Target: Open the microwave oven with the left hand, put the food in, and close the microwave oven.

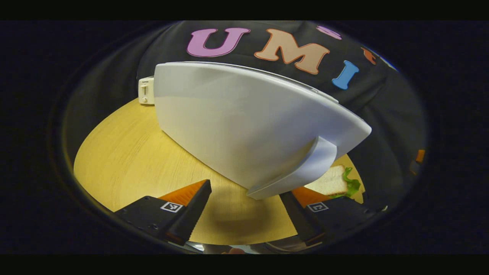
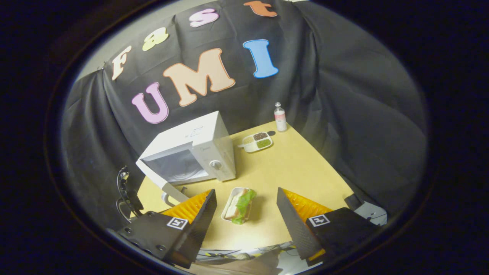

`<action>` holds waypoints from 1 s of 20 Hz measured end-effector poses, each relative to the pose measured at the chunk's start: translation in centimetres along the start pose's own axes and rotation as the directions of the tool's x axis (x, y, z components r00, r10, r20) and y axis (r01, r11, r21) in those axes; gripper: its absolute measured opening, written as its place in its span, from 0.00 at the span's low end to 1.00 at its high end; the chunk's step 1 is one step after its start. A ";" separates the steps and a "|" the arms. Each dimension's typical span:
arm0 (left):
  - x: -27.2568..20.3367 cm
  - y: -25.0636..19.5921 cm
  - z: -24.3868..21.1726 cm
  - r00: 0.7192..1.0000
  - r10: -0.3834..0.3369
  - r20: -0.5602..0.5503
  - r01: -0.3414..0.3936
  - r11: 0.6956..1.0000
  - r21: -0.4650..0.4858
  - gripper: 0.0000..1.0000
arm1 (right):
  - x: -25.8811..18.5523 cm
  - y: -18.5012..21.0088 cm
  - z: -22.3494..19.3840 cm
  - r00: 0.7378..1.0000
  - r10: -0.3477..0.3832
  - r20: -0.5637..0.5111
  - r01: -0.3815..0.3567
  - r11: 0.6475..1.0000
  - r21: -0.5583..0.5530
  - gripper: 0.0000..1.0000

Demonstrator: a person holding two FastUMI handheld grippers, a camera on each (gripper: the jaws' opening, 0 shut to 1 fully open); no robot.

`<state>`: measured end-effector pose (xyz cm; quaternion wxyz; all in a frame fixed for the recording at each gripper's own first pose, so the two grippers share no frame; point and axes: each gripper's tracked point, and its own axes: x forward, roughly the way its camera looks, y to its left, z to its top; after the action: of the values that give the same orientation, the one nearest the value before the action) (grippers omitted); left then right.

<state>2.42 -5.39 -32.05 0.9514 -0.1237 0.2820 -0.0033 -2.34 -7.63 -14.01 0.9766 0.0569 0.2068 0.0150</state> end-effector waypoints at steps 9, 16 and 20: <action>-5.7 5.3 -1.9 0.999 -0.027 -0.022 0.027 0.999 0.034 1.00 | -1.2 6.5 -3.5 1.000 0.019 -0.022 -0.018 1.000 0.017 0.91; -10.4 12.3 -3.4 0.999 0.029 -0.016 -0.030 1.000 -0.010 1.00 | -1.3 10.1 -5.7 1.000 0.022 -0.021 -0.022 1.000 0.015 0.98; -12.8 16.7 -2.9 0.995 0.095 0.029 -0.093 0.994 -0.055 0.98 | -1.3 10.2 -7.0 0.999 -0.011 -0.048 0.011 1.000 0.007 0.91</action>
<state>-10.93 11.10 -31.51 0.9512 -0.1358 0.2723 0.0511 -6.47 3.14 -18.68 0.9713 0.0590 0.2304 0.0101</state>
